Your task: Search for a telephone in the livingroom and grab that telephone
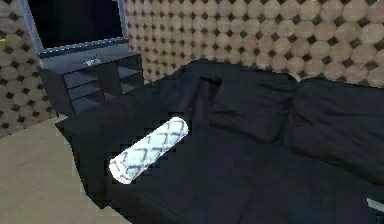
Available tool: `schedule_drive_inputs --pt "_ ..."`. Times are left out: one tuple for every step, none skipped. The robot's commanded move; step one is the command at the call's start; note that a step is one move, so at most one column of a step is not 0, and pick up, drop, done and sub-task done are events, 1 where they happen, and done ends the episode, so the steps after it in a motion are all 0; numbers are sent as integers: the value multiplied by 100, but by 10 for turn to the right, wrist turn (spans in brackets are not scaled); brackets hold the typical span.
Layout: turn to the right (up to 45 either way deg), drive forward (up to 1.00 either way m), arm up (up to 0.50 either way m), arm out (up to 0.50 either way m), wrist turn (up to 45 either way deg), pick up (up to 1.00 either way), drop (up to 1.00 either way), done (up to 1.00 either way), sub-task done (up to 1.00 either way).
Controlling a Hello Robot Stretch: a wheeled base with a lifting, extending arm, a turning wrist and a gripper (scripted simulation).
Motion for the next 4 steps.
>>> schedule_drive_inputs --pt "-300 0 0 0 0 0 0 0 0" --pt "-30 0 0 0 0 0 0 0 0" --pt "450 0 0 0 0 0 0 0 0" --pt "450 0 0 0 0 0 0 0 0"
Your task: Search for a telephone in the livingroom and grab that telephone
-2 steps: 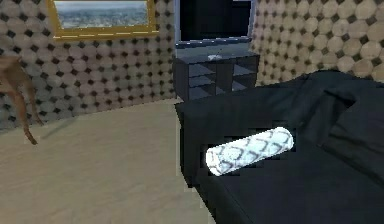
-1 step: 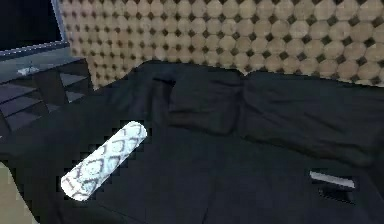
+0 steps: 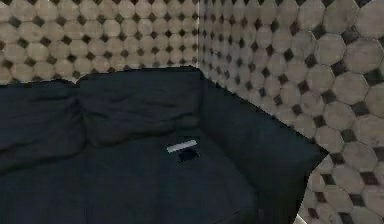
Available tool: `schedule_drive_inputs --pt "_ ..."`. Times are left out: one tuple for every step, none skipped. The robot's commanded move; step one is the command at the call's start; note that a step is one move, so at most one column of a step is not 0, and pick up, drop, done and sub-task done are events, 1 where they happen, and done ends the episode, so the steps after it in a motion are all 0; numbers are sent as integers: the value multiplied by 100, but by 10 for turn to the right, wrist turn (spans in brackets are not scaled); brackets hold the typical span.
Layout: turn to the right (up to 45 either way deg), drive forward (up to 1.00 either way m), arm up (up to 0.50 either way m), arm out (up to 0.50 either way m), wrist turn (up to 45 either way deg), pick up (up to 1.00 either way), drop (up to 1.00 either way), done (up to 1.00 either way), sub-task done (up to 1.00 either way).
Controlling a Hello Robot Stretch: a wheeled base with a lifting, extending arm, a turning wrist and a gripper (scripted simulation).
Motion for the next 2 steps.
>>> schedule_drive_inputs --pt "360 0 0 0 0 0 0 0 0" --pt "0 55 0 0 0 0 0 0 0"
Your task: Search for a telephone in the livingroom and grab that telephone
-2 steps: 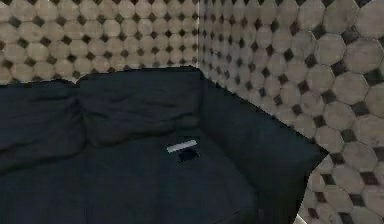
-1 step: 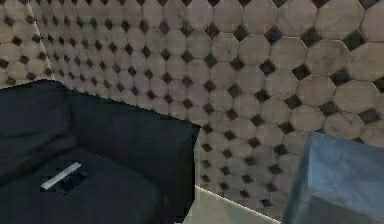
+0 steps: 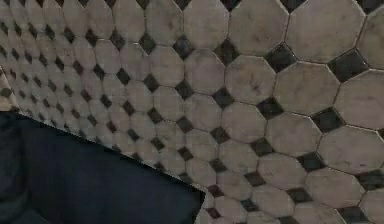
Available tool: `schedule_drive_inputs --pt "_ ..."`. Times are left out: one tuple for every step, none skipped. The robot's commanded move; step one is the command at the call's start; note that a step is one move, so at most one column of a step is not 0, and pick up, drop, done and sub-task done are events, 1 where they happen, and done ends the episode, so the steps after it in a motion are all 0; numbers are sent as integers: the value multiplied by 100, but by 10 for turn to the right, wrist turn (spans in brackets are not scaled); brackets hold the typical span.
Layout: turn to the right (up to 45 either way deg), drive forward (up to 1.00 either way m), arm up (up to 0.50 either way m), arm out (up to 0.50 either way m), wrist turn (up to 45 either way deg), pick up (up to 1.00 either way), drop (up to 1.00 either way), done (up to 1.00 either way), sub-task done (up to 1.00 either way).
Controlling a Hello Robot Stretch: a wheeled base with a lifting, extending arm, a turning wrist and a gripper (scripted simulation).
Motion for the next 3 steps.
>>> schedule_drive_inputs --pt "-450 0 0 0 0 0 0 0 0" --pt "-450 0 0 0 0 0 0 0 0" --pt "-450 0 0 0 0 0 0 0 0"
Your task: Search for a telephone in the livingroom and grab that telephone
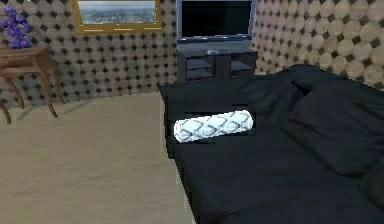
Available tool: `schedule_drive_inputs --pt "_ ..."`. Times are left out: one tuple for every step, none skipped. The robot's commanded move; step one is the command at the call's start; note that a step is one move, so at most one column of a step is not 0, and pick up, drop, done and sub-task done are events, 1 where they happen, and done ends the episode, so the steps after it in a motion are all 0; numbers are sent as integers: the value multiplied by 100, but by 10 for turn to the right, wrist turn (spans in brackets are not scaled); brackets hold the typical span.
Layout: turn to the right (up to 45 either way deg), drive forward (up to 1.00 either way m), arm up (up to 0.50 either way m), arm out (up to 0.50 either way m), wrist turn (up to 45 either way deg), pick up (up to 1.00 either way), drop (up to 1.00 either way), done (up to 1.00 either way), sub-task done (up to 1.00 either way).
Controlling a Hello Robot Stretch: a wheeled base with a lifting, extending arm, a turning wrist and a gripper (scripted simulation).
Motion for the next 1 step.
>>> schedule_drive_inputs --pt "-150 0 0 0 0 0 0 0 0"
